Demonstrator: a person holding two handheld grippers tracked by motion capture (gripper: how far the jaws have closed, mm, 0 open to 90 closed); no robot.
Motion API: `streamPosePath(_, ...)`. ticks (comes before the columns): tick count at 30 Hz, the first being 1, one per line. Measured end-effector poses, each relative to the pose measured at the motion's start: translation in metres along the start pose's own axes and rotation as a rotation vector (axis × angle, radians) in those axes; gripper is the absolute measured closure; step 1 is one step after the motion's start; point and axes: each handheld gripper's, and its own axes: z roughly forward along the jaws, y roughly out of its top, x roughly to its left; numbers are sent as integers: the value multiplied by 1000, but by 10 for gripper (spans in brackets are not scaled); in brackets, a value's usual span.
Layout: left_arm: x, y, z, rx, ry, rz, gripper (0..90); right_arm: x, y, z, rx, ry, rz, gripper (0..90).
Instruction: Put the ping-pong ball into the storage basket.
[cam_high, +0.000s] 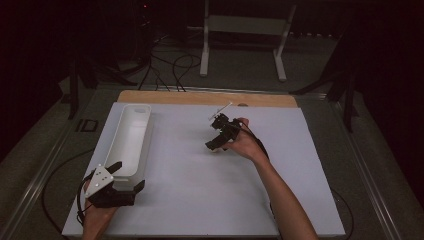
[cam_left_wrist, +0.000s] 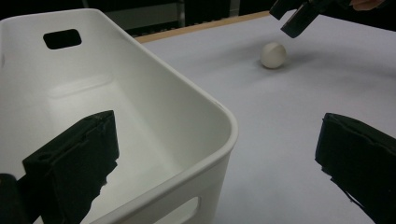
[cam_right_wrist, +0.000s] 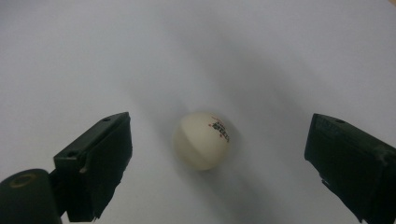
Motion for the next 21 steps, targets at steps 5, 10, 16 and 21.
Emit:
streamPosePath(5,0,0,0,0,0,0,1,-1,0,2,11,0,3,70)
streamPosePath(10,0,0,0,-1,0,0,1,-2,0,4,23,4,16,71)
streamPosePath(16,0,0,0,-1,-1,0,1,-1,0,8,45,4,7,72)
streamPosePath(21,0,0,0,-1,-2,0,1,0,1,10,53,3,8,73)
